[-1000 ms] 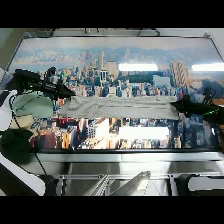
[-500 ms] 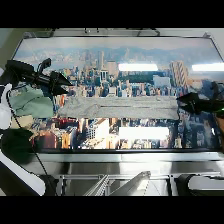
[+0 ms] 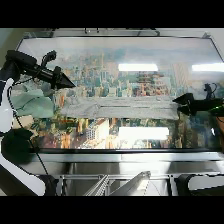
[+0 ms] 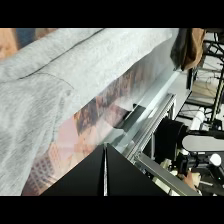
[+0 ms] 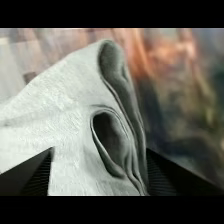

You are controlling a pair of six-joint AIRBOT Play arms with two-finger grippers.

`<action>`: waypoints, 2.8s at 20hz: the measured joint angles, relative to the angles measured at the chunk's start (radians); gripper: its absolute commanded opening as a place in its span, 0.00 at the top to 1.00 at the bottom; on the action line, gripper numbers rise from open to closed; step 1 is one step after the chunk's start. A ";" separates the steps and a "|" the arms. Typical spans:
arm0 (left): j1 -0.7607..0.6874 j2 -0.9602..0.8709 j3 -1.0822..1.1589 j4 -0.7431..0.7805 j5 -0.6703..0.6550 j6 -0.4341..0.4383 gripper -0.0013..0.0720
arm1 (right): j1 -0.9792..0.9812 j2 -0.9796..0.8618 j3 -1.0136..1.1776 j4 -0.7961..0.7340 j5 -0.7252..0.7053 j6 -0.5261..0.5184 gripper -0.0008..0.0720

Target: Fold the shirts.

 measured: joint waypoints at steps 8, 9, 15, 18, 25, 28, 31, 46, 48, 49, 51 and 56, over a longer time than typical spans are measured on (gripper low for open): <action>-0.199 -0.002 0.000 0.074 -0.110 -0.013 0.96 | 0.098 -0.035 0.036 0.048 -0.002 -0.005 0.96; -0.237 -0.010 0.001 0.112 -0.141 -0.029 0.96 | 0.094 -0.024 0.050 0.057 0.022 -0.005 0.96; -0.489 -0.134 0.001 0.234 -0.302 -0.119 0.96 | 0.027 0.071 0.142 0.073 0.216 -0.003 0.96; -0.587 -0.189 0.001 0.250 -0.362 -0.143 0.96 | -0.006 0.116 0.181 0.087 0.310 -0.002 0.96; -0.658 -0.217 0.089 0.143 -0.350 -0.137 0.96 | -0.003 0.201 0.225 0.189 0.470 0.021 0.96; -0.603 -0.135 0.196 0.064 -0.213 -0.101 0.96 | 0.115 0.240 0.228 0.246 0.449 0.039 0.96; -0.486 0.036 0.171 0.026 -0.129 -0.068 0.96 | 0.334 0.250 0.229 0.269 0.312 0.054 0.96; 0.082 0.702 -0.573 0.000 -0.143 0.100 0.96 | 1.057 -0.214 0.526 0.357 -0.259 0.037 0.34; 0.117 0.737 -0.610 0.001 -0.147 0.108 0.96 | 0.994 -0.210 0.537 0.329 -0.164 0.038 0.34; 0.133 0.755 -0.627 0.000 -0.148 0.111 0.96 | 0.946 -0.200 0.540 0.307 -0.107 0.047 0.34; 0.153 0.789 -0.648 0.001 -0.152 0.119 0.96 | 0.836 -0.162 0.537 0.257 0.000 0.081 0.37; 0.169 0.869 -0.666 0.001 -0.158 0.134 0.96 | 0.562 0.032 0.358 0.031 0.118 0.181 0.22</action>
